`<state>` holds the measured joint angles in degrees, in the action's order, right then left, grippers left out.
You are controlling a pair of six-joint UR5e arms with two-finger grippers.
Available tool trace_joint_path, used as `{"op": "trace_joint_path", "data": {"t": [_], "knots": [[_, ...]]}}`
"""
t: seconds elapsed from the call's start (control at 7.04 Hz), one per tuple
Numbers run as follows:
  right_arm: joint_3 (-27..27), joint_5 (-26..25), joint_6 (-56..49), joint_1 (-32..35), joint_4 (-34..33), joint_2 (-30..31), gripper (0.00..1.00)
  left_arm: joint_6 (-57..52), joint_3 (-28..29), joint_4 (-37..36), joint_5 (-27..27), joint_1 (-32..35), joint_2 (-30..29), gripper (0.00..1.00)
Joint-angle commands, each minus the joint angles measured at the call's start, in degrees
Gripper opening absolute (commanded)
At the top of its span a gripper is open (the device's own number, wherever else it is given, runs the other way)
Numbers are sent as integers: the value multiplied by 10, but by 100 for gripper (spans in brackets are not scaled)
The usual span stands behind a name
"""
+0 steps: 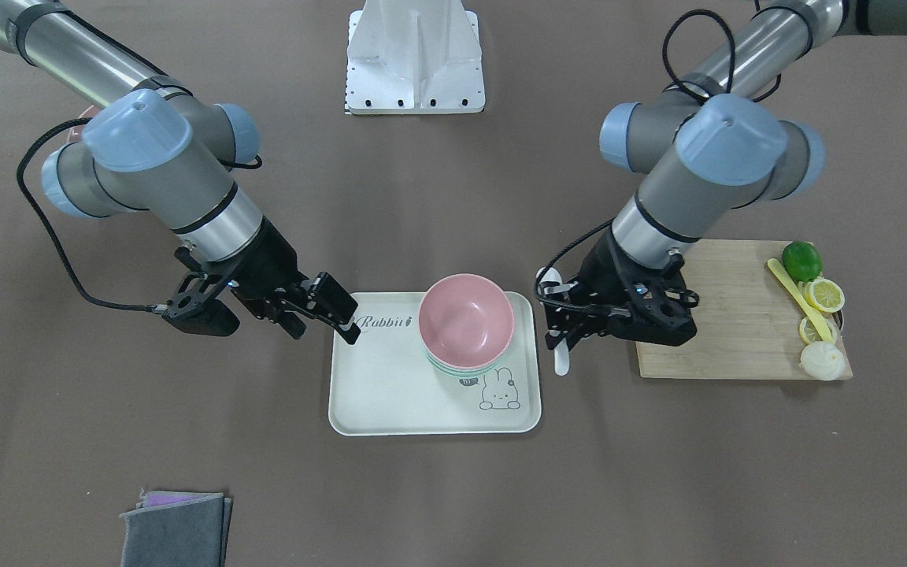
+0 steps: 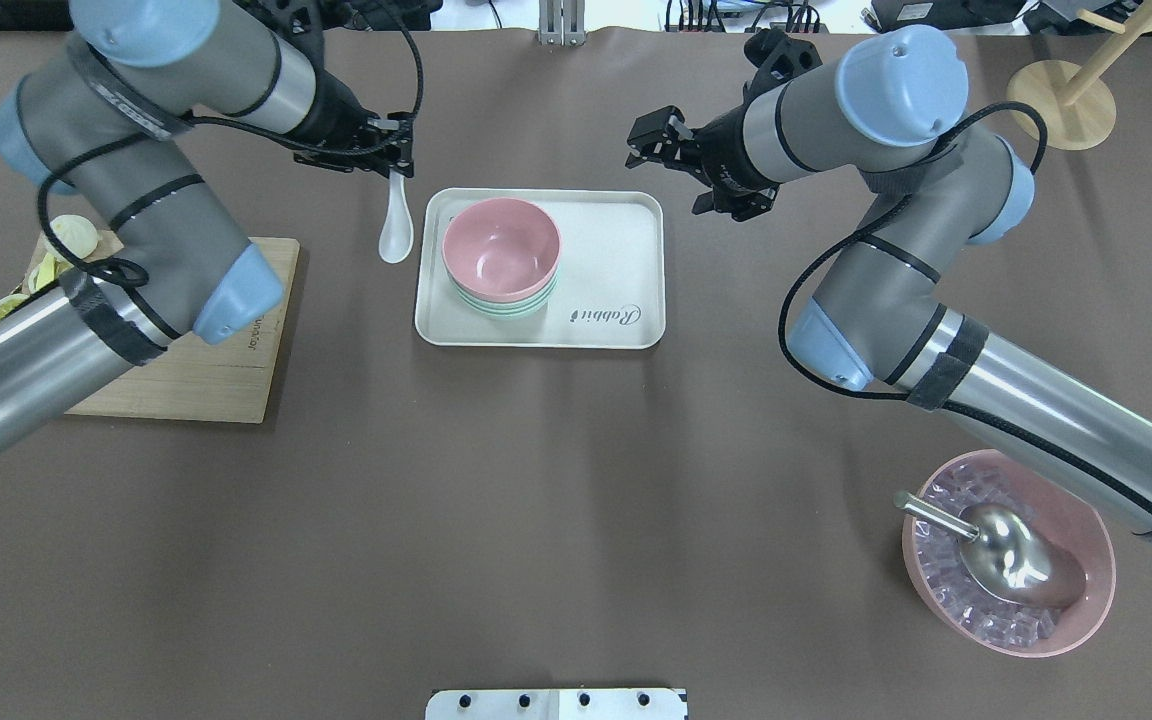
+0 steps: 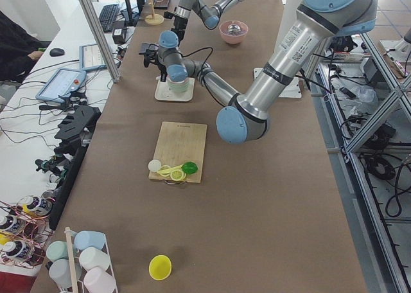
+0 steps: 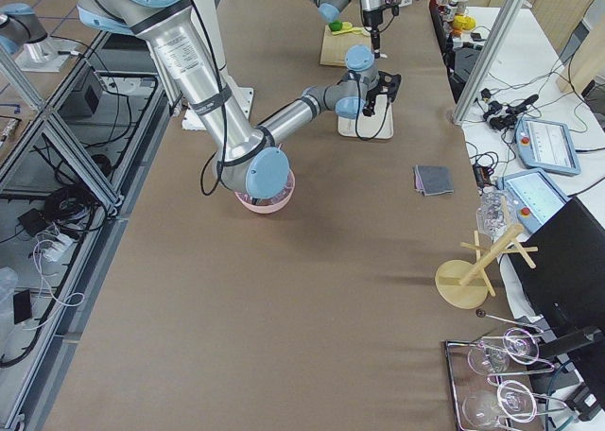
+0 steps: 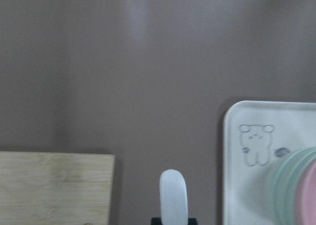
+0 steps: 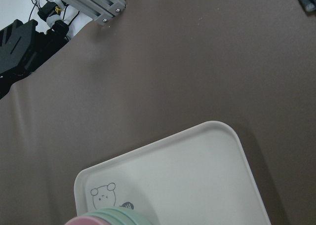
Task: Stack pink bowl on green and place spoon
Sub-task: 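Carry the white spoon into the pink bowl with the left gripper while the right withdraws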
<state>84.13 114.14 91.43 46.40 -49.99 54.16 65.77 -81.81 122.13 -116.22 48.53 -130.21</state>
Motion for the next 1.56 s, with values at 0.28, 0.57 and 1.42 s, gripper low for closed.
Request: {"op": "trace_joint_path", "data": {"t": [0.28, 0.57, 1.42], "knots": [[1, 17, -8, 14, 2, 9, 100, 42, 41, 56, 72, -55, -56, 0], [1, 25, -8, 15, 1, 11, 100, 43, 41, 59, 79, -64, -51, 17], [69, 98, -201, 108, -268, 43, 100, -299, -183, -82, -28, 123, 206, 99]]}}
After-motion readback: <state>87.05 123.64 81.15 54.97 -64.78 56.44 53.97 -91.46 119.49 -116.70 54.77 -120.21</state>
